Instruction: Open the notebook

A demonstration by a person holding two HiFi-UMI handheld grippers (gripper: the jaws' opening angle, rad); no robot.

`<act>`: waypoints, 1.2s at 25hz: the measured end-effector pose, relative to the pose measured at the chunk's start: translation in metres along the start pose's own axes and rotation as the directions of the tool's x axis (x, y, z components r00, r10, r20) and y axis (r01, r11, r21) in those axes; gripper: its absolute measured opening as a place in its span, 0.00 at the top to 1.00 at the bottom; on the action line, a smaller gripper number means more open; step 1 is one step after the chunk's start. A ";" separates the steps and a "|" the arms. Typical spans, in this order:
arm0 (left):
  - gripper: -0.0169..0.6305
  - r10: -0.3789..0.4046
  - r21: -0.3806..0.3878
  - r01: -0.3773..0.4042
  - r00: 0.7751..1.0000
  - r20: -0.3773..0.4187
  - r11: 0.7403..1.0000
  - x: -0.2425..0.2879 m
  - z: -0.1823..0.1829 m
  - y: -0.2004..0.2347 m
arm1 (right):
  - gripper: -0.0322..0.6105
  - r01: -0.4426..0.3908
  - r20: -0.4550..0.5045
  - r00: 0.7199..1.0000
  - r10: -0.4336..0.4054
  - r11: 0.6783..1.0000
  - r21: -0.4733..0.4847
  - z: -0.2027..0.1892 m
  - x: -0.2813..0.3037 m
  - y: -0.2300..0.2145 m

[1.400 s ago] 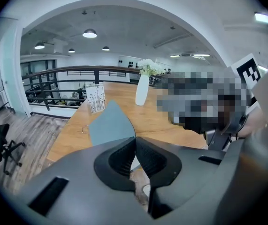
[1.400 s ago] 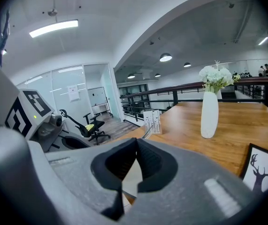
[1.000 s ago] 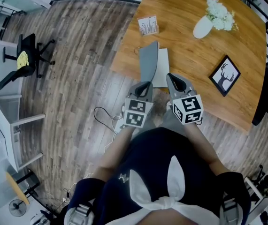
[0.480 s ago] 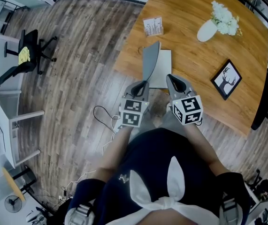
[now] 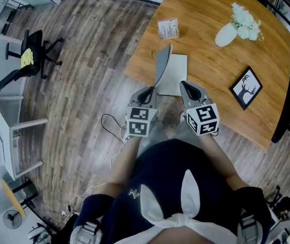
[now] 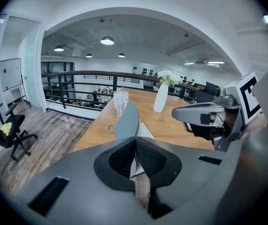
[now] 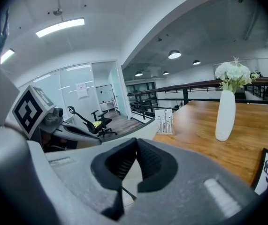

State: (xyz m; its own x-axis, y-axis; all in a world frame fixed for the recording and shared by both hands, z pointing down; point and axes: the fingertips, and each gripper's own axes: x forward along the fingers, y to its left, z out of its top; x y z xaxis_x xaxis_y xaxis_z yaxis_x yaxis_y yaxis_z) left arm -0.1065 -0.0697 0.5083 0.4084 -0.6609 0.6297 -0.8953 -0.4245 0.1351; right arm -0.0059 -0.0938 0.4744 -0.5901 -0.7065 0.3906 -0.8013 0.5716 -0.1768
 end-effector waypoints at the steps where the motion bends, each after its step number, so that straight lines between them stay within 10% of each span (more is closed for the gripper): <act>1: 0.94 0.008 0.002 -0.008 1.000 -0.005 1.000 -0.001 -0.001 0.003 | 0.95 0.000 -0.001 1.000 0.000 1.000 0.000 0.000 0.000 0.000; 30: 0.94 0.097 -0.087 -0.096 0.995 -0.001 0.992 -0.009 -0.007 0.048 | 0.95 -0.024 -0.021 0.999 0.024 1.000 -0.010 -0.003 0.014 0.006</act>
State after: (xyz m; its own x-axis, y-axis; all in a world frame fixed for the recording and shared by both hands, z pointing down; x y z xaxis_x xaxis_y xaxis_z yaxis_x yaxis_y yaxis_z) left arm -0.1548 -0.0795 0.5148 0.3197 -0.6982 0.6405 -0.9426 -0.3031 0.1400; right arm -0.0189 -0.0992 0.4818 -0.6069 -0.6837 0.4053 -0.7858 0.5927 -0.1767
